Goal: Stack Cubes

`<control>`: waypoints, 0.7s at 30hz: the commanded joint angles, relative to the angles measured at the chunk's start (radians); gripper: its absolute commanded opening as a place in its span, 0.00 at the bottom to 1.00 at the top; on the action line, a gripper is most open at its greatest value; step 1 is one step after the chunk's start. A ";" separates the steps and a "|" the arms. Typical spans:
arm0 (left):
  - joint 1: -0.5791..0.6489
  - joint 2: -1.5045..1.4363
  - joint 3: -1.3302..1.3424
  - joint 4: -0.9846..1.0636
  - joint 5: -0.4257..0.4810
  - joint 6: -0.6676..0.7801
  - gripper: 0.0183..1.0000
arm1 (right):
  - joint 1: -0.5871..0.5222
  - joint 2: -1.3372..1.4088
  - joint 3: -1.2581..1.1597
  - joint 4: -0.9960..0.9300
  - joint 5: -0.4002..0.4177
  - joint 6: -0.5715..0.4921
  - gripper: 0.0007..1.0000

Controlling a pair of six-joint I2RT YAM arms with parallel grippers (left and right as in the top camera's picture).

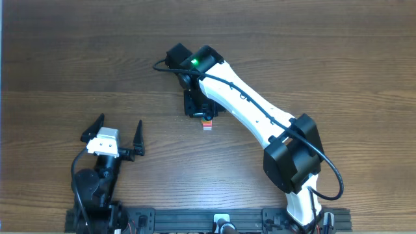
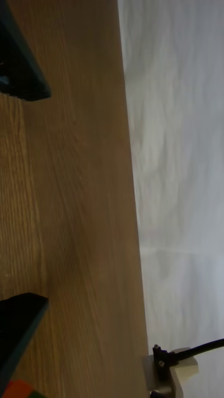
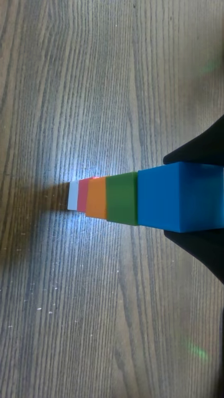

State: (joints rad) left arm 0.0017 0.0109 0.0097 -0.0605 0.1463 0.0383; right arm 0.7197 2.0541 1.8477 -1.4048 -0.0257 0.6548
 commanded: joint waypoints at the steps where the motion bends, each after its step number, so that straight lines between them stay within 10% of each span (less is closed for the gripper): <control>1: 0.005 -0.004 -0.004 -0.003 0.010 0.014 1.00 | -0.005 -0.034 -0.012 0.003 -0.003 0.011 0.01; 21: 0.005 -0.004 -0.004 -0.003 0.010 0.014 1.00 | -0.005 -0.034 -0.066 0.051 -0.011 0.011 0.01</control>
State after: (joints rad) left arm 0.0017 0.0109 0.0097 -0.0605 0.1463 0.0383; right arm 0.7197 2.0296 1.8023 -1.3552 -0.0265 0.6552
